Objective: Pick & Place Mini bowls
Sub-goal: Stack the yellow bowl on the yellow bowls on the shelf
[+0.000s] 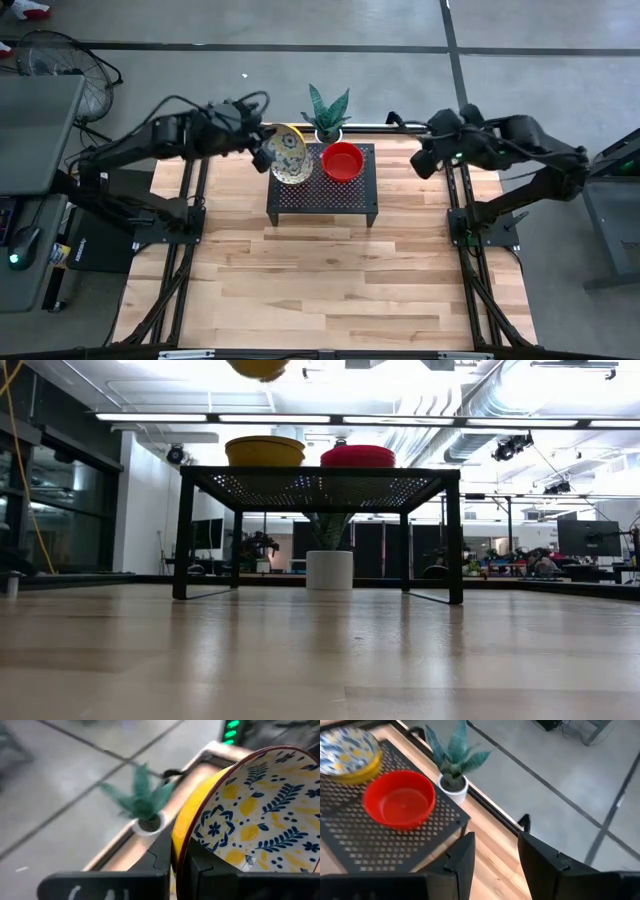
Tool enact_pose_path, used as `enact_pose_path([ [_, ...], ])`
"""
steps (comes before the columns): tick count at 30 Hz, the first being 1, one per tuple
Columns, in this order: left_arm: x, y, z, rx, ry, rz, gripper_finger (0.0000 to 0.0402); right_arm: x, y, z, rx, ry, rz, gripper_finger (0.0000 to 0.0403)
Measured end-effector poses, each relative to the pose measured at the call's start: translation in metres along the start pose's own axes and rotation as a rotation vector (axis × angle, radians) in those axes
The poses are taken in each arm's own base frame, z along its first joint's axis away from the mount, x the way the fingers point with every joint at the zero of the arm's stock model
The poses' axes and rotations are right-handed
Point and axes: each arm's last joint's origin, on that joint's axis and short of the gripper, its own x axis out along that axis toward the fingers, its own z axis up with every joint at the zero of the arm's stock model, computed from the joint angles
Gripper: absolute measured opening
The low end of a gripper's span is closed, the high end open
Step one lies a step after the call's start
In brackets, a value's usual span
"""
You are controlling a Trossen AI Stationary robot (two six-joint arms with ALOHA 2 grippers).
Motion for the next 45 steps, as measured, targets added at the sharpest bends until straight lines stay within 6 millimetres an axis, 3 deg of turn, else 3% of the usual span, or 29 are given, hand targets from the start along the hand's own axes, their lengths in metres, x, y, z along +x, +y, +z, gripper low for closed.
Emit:
enact_pose_path([
  [6,0.004,0.021,0.007,-0.034,0.09,-0.175,0.0007,0.018,0.011,-0.013,-0.046,0.055,-0.022,0.0137],
  [11,0.01,0.04,0.001,-0.091,0.187,-0.162,0.0007,0.029,0.017,-0.027,-0.049,0.073,0.016,0.0138],
  [22,0.055,0.053,-0.008,-0.261,0.418,-0.335,0.0007,0.037,0.022,-0.058,0.029,0.075,0.129,0.0138],
  [33,0.064,0.056,-0.016,-0.343,0.517,-0.266,0.0007,0.031,0.025,-0.073,0.035,0.079,0.173,0.0138],
  [45,0.071,0.058,-0.019,-0.411,0.552,-0.151,0.0007,0.027,0.029,-0.075,0.035,0.066,0.19,0.0138],
])
